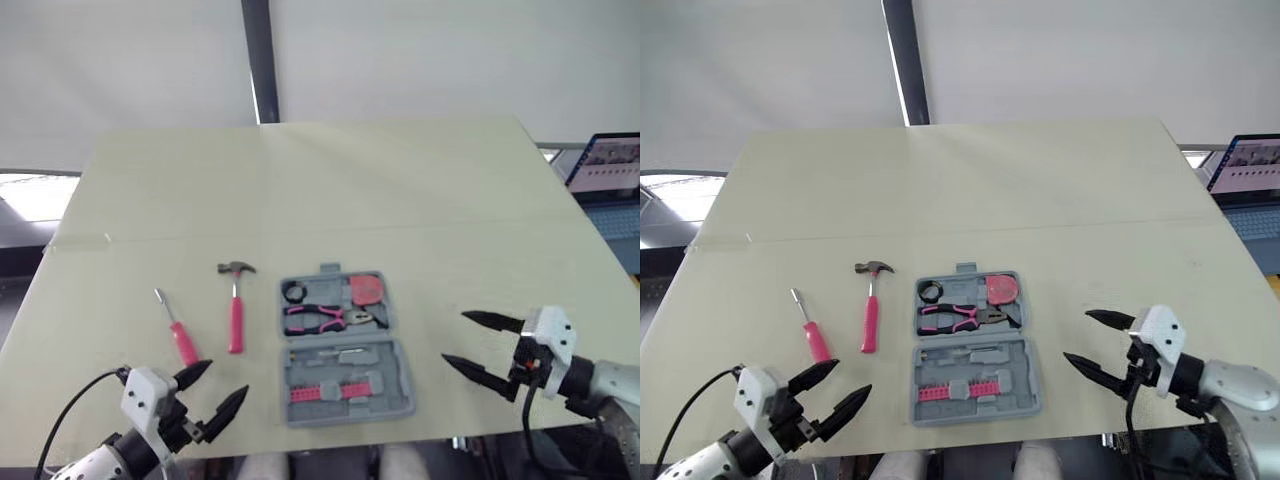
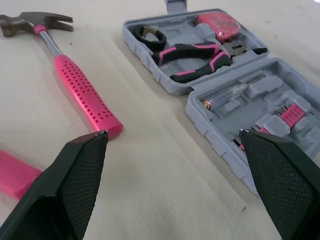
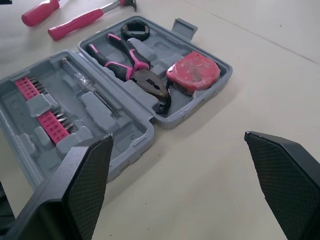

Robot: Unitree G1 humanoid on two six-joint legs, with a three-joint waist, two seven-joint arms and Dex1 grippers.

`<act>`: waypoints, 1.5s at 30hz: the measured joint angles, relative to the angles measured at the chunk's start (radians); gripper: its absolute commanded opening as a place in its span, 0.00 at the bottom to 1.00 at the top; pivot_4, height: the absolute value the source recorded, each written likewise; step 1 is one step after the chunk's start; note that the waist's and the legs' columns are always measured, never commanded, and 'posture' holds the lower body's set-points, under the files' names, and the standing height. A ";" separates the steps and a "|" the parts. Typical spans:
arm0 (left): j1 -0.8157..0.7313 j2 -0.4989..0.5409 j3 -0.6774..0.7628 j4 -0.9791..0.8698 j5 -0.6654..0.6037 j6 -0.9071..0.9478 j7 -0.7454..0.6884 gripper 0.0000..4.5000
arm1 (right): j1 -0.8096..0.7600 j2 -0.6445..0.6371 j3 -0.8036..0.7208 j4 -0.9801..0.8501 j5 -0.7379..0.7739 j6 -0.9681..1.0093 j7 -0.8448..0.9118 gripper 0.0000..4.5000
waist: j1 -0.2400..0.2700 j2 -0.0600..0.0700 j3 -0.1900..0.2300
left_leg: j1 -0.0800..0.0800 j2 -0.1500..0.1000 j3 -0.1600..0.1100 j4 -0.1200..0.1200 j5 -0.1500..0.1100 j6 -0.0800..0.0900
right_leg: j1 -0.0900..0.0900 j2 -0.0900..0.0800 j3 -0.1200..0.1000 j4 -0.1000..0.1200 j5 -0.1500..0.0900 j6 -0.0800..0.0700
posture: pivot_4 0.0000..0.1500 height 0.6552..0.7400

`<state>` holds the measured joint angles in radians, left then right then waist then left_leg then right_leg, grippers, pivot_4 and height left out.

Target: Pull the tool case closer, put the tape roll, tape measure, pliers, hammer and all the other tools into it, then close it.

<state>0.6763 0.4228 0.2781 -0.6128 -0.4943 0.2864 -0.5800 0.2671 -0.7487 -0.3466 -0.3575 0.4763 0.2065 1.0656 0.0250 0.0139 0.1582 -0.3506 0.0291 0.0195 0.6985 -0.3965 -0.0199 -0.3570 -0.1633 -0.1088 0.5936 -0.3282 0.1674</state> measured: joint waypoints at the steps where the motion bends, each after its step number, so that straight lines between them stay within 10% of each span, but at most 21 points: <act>1: -0.003 0.000 0.005 -0.001 -0.007 0.013 0.009 1.00 | 0.003 -0.001 -0.003 -0.007 0.008 -0.004 0.005 0.98 | 0.001 0.000 0.000 | 0.000 0.000 0.000 0.000 0.000 0.000 | 0.000 0.000 0.000 0.000 0.000 0.000 | 1.00 0.95; 13: -0.102 0.034 0.034 -0.027 -0.053 0.187 0.074 1.00 | 0.010 0.016 0.033 -0.115 0.072 0.022 -0.009 0.98 | 0.003 0.000 0.000 | 0.000 0.000 -0.001 0.001 0.000 0.000 | 0.001 0.000 0.000 0.000 0.000 0.000 | 1.00 0.95; 25: -0.563 -0.011 0.012 -0.110 -0.038 0.670 0.562 1.00 | -0.066 0.004 0.066 -0.023 0.028 0.030 -0.027 0.98 | -0.003 0.000 0.000 | 0.000 -0.001 -0.002 0.001 0.000 0.000 | 0.001 0.000 -0.001 0.002 0.000 0.000 | 1.00 0.95; 45: -0.928 -0.107 -0.156 0.251 0.169 0.783 0.663 1.00 | -0.090 0.017 0.065 -0.017 0.001 0.029 -0.088 0.98 | 0.000 -0.001 0.000 | 0.000 -0.001 -0.002 0.001 0.000 0.000 | 0.000 0.000 -0.001 0.002 0.000 0.000 | 1.00 0.95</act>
<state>-0.2519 0.3156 0.1225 -0.3618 -0.3250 1.0693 0.0827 0.1776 -0.7317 -0.2814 -0.3747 0.4776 0.2358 0.9771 0.0249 0.0128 0.1587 -0.3510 0.0281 0.0174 0.7000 -0.3961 -0.0204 -0.3570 -0.1633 -0.1100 0.5956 -0.3278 0.1679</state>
